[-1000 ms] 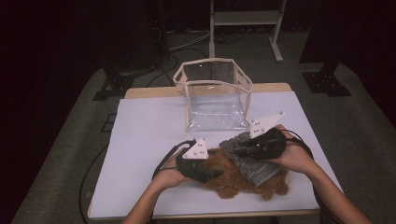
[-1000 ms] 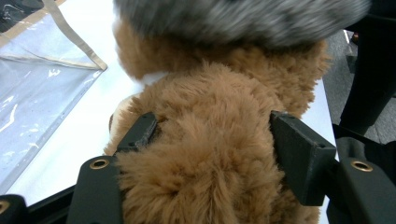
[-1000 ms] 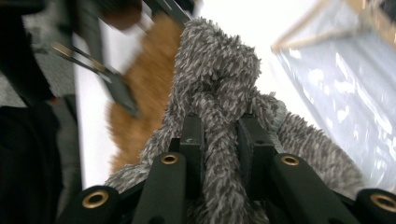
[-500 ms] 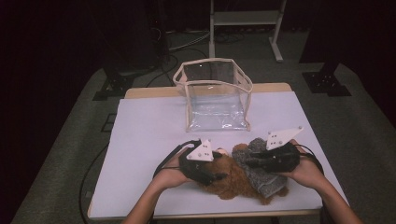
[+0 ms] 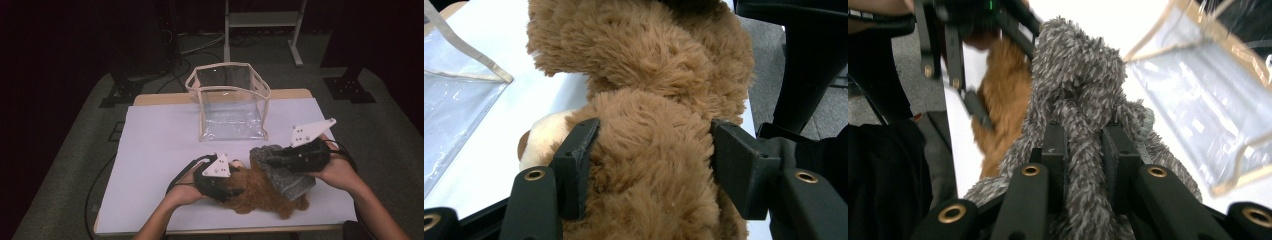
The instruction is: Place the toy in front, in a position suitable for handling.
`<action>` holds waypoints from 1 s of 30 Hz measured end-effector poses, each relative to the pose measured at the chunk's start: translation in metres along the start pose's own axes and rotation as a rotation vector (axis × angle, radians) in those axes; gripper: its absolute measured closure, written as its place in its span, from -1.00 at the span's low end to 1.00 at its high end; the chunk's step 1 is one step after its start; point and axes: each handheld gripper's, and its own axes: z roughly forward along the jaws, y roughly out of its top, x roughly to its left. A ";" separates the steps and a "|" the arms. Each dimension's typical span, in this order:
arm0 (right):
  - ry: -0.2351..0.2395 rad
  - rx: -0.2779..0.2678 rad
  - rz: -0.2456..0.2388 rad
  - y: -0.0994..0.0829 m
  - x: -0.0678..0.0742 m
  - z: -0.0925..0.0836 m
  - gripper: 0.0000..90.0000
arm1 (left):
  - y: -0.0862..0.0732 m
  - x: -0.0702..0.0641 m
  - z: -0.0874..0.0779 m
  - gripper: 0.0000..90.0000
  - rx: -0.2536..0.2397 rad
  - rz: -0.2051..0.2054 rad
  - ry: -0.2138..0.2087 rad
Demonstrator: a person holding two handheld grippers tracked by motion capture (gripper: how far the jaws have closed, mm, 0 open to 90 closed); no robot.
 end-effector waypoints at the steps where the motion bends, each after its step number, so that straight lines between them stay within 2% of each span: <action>1: 0.000 0.000 -0.009 0.005 -0.001 0.001 0.65 | 0.000 0.000 0.000 -0.15 0.003 0.004 0.000; 3: 0.006 0.002 -0.017 0.011 -0.002 0.003 0.65 | 0.001 -0.001 0.000 -0.16 0.004 0.006 0.000; 4: 0.019 0.018 -0.035 0.024 -0.005 0.011 0.65 | 0.001 -0.001 0.000 -0.16 0.004 0.013 0.001; 7: 0.038 0.062 -0.043 0.032 -0.010 0.029 0.65 | 0.001 -0.002 0.000 -0.16 0.002 0.013 -0.001; 9: 0.055 0.113 -0.028 0.028 -0.015 0.046 0.65 | -0.001 -0.002 -0.001 -0.16 -0.003 0.013 -0.006; 12: 0.083 0.131 0.008 0.013 -0.021 0.058 0.65 | -0.003 -0.002 -0.004 -0.15 -0.012 0.021 -0.020; 15: 0.114 0.079 0.072 -0.007 -0.028 0.054 0.66 | -0.004 -0.002 -0.004 -0.15 -0.017 0.012 -0.026; 18: 0.122 0.052 0.124 -0.024 -0.030 0.046 0.66 | -0.004 -0.003 -0.004 -0.15 -0.018 0.016 -0.032; 19: 0.122 0.052 0.124 -0.024 -0.030 0.046 0.66 | -0.004 -0.003 -0.004 -0.15 -0.018 0.016 -0.032; 20: 0.121 0.041 0.136 -0.032 -0.030 0.040 0.66 | -0.004 -0.003 -0.005 -0.15 -0.018 0.018 -0.034; 25: 0.069 0.058 0.127 -0.035 -0.029 0.025 0.66 | -0.005 -0.003 -0.004 -0.15 -0.017 0.016 -0.030; 28: 0.057 0.025 0.095 -0.022 -0.023 0.016 0.66 | -0.004 -0.002 -0.002 -0.15 -0.019 0.013 -0.031; 30: 0.055 0.005 0.055 -0.009 -0.017 0.016 0.66 | -0.004 -0.001 -0.002 -0.15 -0.019 0.010 -0.029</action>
